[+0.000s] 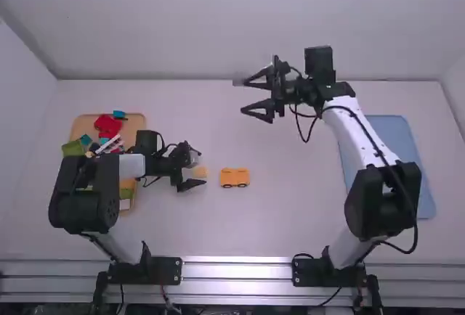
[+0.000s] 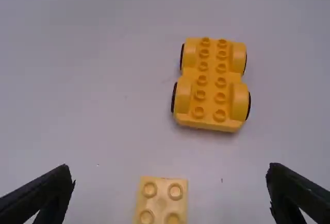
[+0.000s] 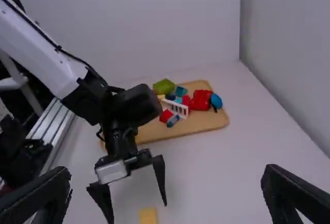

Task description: Assemble lego blocks to make yellow taxi

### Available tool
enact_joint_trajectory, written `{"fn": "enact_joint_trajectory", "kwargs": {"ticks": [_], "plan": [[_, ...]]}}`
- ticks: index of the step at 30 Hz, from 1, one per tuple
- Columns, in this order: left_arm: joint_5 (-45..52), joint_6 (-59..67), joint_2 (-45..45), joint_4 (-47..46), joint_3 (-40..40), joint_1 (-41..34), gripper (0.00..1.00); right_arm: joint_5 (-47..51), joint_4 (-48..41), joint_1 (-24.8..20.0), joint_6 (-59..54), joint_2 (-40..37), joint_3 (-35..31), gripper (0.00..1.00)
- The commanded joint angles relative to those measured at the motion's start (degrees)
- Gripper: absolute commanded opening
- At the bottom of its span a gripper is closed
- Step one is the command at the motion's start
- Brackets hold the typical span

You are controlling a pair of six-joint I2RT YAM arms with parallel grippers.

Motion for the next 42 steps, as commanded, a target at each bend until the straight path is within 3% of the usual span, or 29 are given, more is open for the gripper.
{"fn": "enact_joint_trajectory", "kwargs": {"ticks": [1,4,9,12,15,18,20,23,28,30,32,37,42], "plan": [[0.28,-1.64,-0.42,-0.72,-0.63,0.35,0.99,-2.21,-3.39,0.48,-4.11,-1.73,1.81,0.99],[-1.22,-0.55,-0.42,-2.25,-0.63,0.39,0.99,-0.28,-16.65,0.94,-19.74,-2.67,1.81,0.99],[-4.02,-0.39,-0.42,-1.90,-0.87,0.33,0.99,1.33,-49.03,-0.04,-59.56,-4.26,1.79,0.99],[-5.86,1.16,-0.22,-2.32,-0.96,0.35,0.98,2.14,-57.02,-1.70,-70.42,-4.13,0.31,0.99],[-6.62,3.21,0.98,-1.57,-0.85,0.33,0.94,2.05,-48.92,-2.05,-64.19,-3.96,-6.08,0.99],[-5.73,3.15,3.06,0.50,-0.48,0.37,0.95,0.74,-30.88,-1.16,-49.35,-2.51,-15.10,0.99],[-3.72,3.21,4.98,0.52,0.87,0.28,0.99,-2.99,-14.27,-1.09,-42.75,-2.03,-22.82,0.99],[-3.37,5.16,5.70,-1.01,2.01,0.28,0.93,-2.71,-8.22,-2.84,-42.71,-3.45,-25.46,0.99],[-4.02,5.95,5.81,-0.76,1.77,0.28,0.80,1.92,-8.04,-2.29,-42.69,-7.54,-31.21,0.99],[-3.93,6.01,6.32,0.24,1.73,0.28,0.70,2.16,-4.02,-1.92,-42.66,-8.13,-33.77,0.99],[-4.00,6.14,6.78,0.52,1.73,0.28,0.69,2.56,0.94,-2.16,-39.10,-8.24,-35.85,0.99],[-5.31,6.14,8.24,0.98,1.73,0.35,0.71,2.75,20.35,-2.14,-23.96,-8.22,-43.45,0.99],[-4.87,7.28,8.61,1.03,1.73,0.28,0.55,5.35,40.89,-2.29,-6.88,-8.46,-48.87,0.99]]}}
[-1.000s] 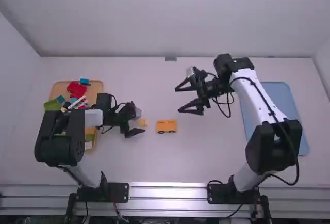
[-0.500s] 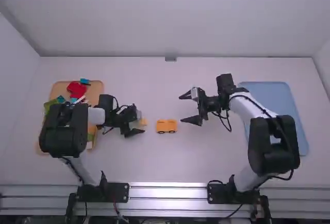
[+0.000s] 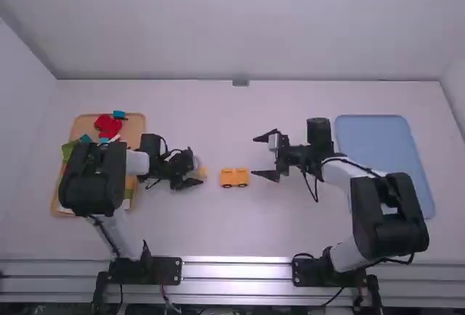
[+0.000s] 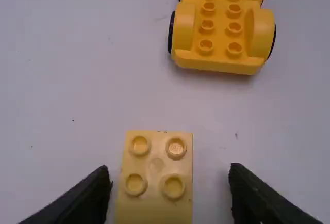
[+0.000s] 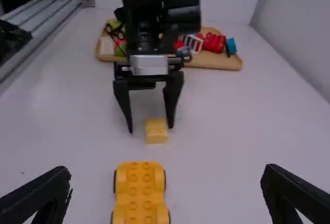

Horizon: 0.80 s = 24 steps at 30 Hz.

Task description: Assemble lego blocks to make yellow taxi

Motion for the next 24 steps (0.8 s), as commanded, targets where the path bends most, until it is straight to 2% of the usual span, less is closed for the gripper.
{"fn": "enact_joint_trajectory", "kwargs": {"ticks": [1,2,4,10,11,12,13,16,18,22,24], "plan": [[1.14,1.90,0.70,-0.33,0.59,0.22,0.54,1.25,4.15,-0.17,13.68,-0.81,-2.12,0.99],[1.14,2.75,0.87,-0.39,0.59,0.22,0.48,1.20,6.86,-0.22,17.57,-0.79,-2.97,0.99],[1.09,3.13,1.38,-0.24,0.61,0.24,0.45,1.25,10.71,-0.33,22.45,-0.72,-4.07,0.99],[1.14,6.14,1.92,-0.79,0.59,0.20,0.32,1.22,17.35,-0.15,24.11,-0.68,-5.49,0.99],[0.96,6.16,1.90,-0.39,0.61,0.17,0.17,1.49,17.86,0.26,24.09,-0.68,-5.79,0.99],[0.96,6.12,1.90,-0.39,0.61,0.17,0.15,1.55,17.81,0.33,24.11,-0.68,-5.79,0.99],[1.22,5.46,1.75,-0.15,0.59,0.17,0.05,2.91,16.59,0.70,24.11,-0.68,-5.79,0.99],[3.06,2.78,0.66,-0.63,0.59,0.33,0.02,8.37,11.65,1.18,21.51,-0.63,-5.77,0.99],[4.22,0.00,-1.05,-0.92,0.66,0.11,0.02,8.96,4.70,2.12,13.29,-0.52,-5.77,0.99],[5.22,-1.05,-3.80,-2.21,0.59,0.17,0.02,9.31,3.08,4.04,8.79,1.51,-5.77,0.99],[7.93,-0.94,-5.90,-4.07,0.59,-0.37,0.07,11.04,3.58,5.62,7.26,3.85,-5.77,0.99]]}}
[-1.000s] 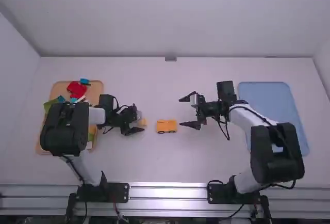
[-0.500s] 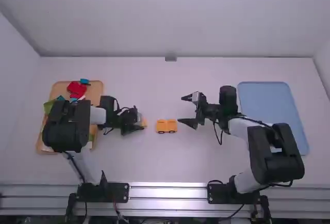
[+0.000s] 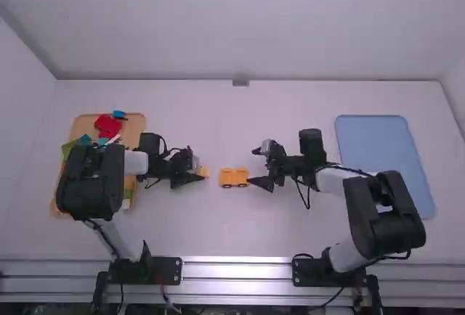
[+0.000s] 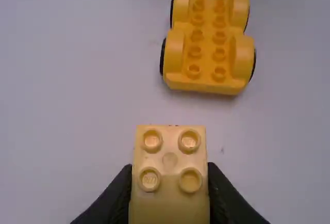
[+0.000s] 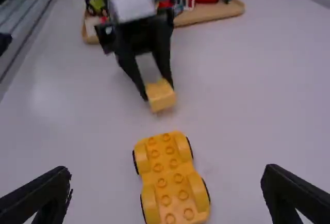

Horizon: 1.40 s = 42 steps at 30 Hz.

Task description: Assemble lego blocks to make yellow taxi

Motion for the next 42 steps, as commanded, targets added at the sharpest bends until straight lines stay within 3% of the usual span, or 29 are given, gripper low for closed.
{"fn": "enact_joint_trajectory", "kwargs": {"ticks": [1,7,12,16,23,32,42], "plan": [[5.38,-0.94,-4.28,-1.73,0.39,-0.63,0.09,2.45,0.48,2.10,-5.31,3.65,-0.33,0.99],[6.84,-1.14,-7.72,-3.32,0.42,-4.83,0.09,2.80,11.45,5.07,-2.91,16.59,2.62,0.99],[4.92,-6.67,-7.69,1.57,0.42,-9.97,0.09,-5.84,14.23,4.98,-4.35,24.68,7.50,0.99],[0.61,-14.12,-7.69,5.49,0.39,-12.48,0.09,-2.54,14.32,5.22,-7.13,26.34,7.61,0.99],[0.76,-13.86,-6.73,6.43,0.39,-15.76,0.11,4.68,14.49,6.91,-8.85,26.38,6.34,0.99],[0.63,-14.97,-3.54,8.90,0.42,-15.91,0.12,5.44,17.33,7.56,-11.04,26.38,4.68,0.87],[-3.06,-18.56,0.31,12.13,0.42,-15.96,0.11,5.88,17.33,8.09,-11.10,26.38,4.22,0.59]]}}
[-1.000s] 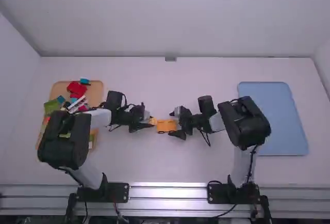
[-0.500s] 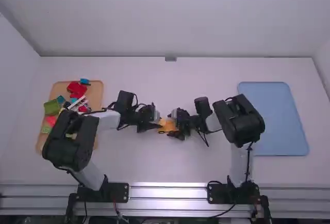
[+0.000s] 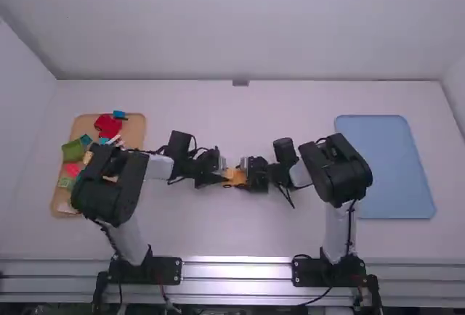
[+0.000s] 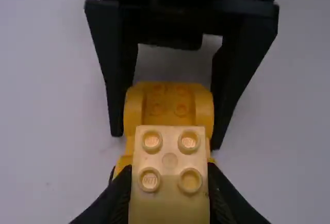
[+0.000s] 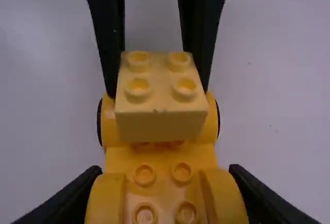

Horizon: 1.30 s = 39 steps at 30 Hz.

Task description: Assemble lego blocks to make yellow taxi

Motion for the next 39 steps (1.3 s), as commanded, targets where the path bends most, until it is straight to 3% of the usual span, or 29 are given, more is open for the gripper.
{"fn": "enact_joint_trajectory", "kwargs": {"ticks": [1,4,8,16,39], "plan": [[-2.54,-1.90,0.57,-0.22,0.44,0.11,0.10,-0.31,-0.20,0.13,-0.11,0.74,-0.66,0.55],[-2.58,-1.92,0.57,0.46,0.42,0.20,0.10,-0.33,-0.68,0.15,-0.13,0.74,-0.68,0.48],[-2.54,-1.90,0.57,0.57,0.44,0.20,0.11,-0.31,-1.31,0.13,-0.42,0.74,-0.66,0.47],[-2.56,-1.86,0.57,-1.14,0.42,0.11,0.15,-0.33,-1.66,0.07,-0.52,0.74,-0.59,0.49],[-2.56,4.13,0.57,-3.41,0.42,0.15,0.10,-0.33,-1.73,1.18,-0.57,0.74,-0.72,0.53]]}}
